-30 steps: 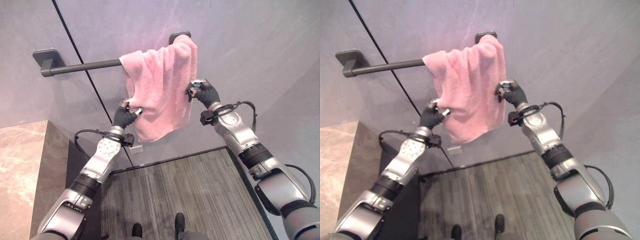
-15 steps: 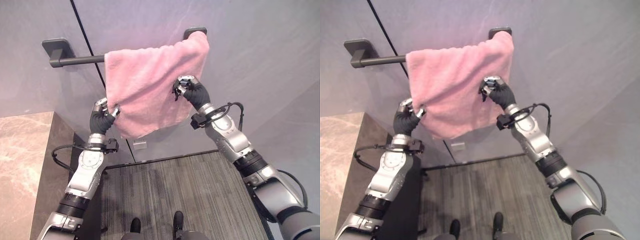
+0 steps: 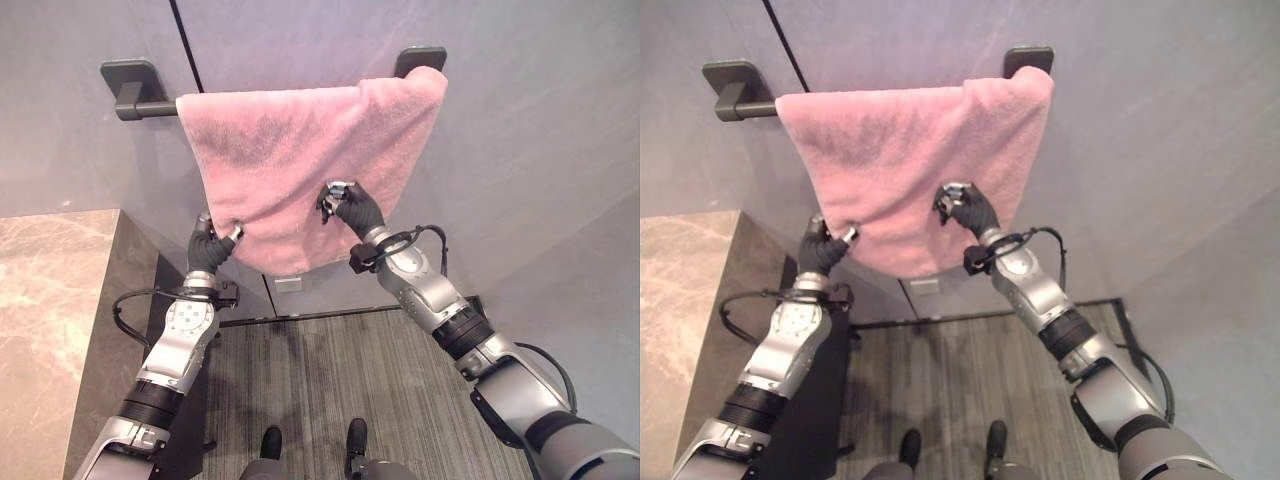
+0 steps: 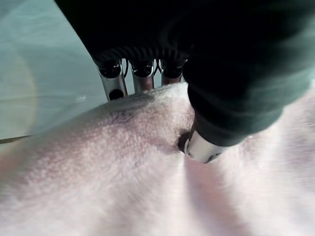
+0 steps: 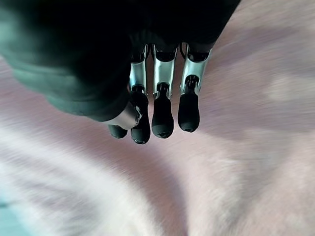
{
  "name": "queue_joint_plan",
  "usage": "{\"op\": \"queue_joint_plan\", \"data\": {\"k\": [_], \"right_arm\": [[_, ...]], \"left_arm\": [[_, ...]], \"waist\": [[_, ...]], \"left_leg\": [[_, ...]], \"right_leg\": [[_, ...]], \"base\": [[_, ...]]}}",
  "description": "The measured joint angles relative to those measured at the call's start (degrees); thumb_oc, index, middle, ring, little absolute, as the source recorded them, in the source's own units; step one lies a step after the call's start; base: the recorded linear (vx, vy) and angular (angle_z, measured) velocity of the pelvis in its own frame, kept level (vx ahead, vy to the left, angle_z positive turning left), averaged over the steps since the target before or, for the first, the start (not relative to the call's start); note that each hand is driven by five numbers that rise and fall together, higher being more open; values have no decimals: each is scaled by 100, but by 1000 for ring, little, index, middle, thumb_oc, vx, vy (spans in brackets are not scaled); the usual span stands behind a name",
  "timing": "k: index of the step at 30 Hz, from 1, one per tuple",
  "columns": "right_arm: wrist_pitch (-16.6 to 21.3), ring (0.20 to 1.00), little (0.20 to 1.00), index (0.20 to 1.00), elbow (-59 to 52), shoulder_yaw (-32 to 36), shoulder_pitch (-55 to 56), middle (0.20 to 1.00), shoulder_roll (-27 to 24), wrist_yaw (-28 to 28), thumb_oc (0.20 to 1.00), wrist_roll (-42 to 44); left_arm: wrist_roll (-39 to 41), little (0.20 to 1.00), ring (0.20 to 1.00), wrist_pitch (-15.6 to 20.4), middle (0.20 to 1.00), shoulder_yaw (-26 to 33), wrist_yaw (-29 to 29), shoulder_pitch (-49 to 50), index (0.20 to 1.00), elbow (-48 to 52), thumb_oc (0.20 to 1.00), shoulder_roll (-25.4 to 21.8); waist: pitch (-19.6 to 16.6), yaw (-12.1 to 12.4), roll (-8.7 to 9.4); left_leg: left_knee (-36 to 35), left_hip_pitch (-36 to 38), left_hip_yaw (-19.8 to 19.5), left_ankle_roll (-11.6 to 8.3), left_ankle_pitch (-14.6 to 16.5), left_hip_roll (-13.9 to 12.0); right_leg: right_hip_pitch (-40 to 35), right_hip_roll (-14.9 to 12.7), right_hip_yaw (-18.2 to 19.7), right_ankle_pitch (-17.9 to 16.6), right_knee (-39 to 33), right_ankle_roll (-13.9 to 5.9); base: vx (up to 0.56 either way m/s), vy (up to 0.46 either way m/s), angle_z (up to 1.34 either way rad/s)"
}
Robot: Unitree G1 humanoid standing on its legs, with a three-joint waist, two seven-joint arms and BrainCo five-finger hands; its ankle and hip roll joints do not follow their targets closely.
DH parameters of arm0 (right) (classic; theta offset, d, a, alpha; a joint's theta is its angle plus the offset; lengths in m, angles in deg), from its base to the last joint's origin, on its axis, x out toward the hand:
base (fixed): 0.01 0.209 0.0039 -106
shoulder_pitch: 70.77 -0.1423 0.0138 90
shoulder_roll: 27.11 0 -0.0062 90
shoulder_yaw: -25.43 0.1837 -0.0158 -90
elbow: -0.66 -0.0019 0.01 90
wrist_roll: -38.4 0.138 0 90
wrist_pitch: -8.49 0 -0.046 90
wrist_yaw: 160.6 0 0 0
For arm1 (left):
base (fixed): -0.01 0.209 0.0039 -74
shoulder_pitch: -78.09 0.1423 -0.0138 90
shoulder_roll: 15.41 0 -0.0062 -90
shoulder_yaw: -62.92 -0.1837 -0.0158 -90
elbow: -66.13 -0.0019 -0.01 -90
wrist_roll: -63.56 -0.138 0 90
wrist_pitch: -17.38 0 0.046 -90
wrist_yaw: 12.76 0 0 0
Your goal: Put brush and paste in cup on sink, flatten towel.
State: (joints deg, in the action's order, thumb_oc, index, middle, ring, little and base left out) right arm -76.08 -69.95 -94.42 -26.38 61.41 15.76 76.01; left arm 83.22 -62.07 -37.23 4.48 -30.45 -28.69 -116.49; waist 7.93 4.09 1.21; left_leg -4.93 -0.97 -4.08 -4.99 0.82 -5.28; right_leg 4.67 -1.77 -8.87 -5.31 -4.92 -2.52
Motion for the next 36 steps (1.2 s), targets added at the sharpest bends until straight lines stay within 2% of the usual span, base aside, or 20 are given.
{"op": "queue_joint_plan", "data": {"k": [11, 21, 29, 30, 31, 32, 36], "right_arm": [[112, 200, 200, 200, -566, 76, 37, 200, -69, 67, 200, -9], [93, 200, 200, 200, -489, 22, 42, 200, -96, 126, 200, -23], [13, 200, 200, 200, 154, -166, 50, 200, -39, 116, 200, -174], [-15, 238, 238, 238, 225, -191, 49, 238, -26, 114, 238, -202], [-83, 645, 645, 645, 307, -232, 51, 645, -12, 112, 645, -248], [-125, 1000, 1000, 1000, 332, -257, 51, 1000, -14, 111, 1000, -254], [-162, 1000, 1000, 1000, 318, -262, 49, 1000, -25, 89, 1000, -378]], "left_arm": [[-11, 200, 200, 222, 200, 523, 239, 10, 200, 517, 200, -32], [-51, 200, 200, 296, 200, 535, 291, 105, 200, 526, 200, -23], [-55, 200, 200, 249, 200, 462, 270, 123, 200, -25, 200, -24], [-57, 200, 200, 246, 200, 425, 268, 109, 200, -111, 200, -29], [-58, 200, 200, 164, 200, 398, 263, 104, 200, -188, 200, -28], [-58, 200, 200, 139, 200, 397, 261, 103, 200, -189, 200, -30], [-74, 200, 200, 131, 200, 396, 256, 103, 200, -188, 200, -32]], "waist": [[43, 16, 23], [153, 61, 113], [169, 88, 138], [169, 88, 138], [176, 85, 149], [201, 82, 178], [212, 80, 193]], "left_leg": [[-1, -40, -25, 2, -23, 8], [0, -75, -21, 2, -23, 12], [0, -120, 7, 2, -24, 15], [0, -117, 12, 2, -24, 15], [0, -117, 23, 2, -24, 15], [0, -113, 36, 2, -24, 14], [0, -101, 56, 2, -24, 21]], "right_leg": [[15, -11, -50, 6, -1, -5], [42, -13, -50, 6, 0, -5], [113, -14, -19, 2, 1, -2], [113, -15, -11, 2, 1, -2], [122, -13, 9, 2, 0, -2], [125, -10, 25, 1, 1, 0], [120, -19, 40, 0, 1, 1]], "base": [[4, 9, 2], [-3, 0, 0], [-23, 8, -1], [-4, 10, -7], [-4, 14, -7], [4, 19, -6], [2, 3, -1]]}}
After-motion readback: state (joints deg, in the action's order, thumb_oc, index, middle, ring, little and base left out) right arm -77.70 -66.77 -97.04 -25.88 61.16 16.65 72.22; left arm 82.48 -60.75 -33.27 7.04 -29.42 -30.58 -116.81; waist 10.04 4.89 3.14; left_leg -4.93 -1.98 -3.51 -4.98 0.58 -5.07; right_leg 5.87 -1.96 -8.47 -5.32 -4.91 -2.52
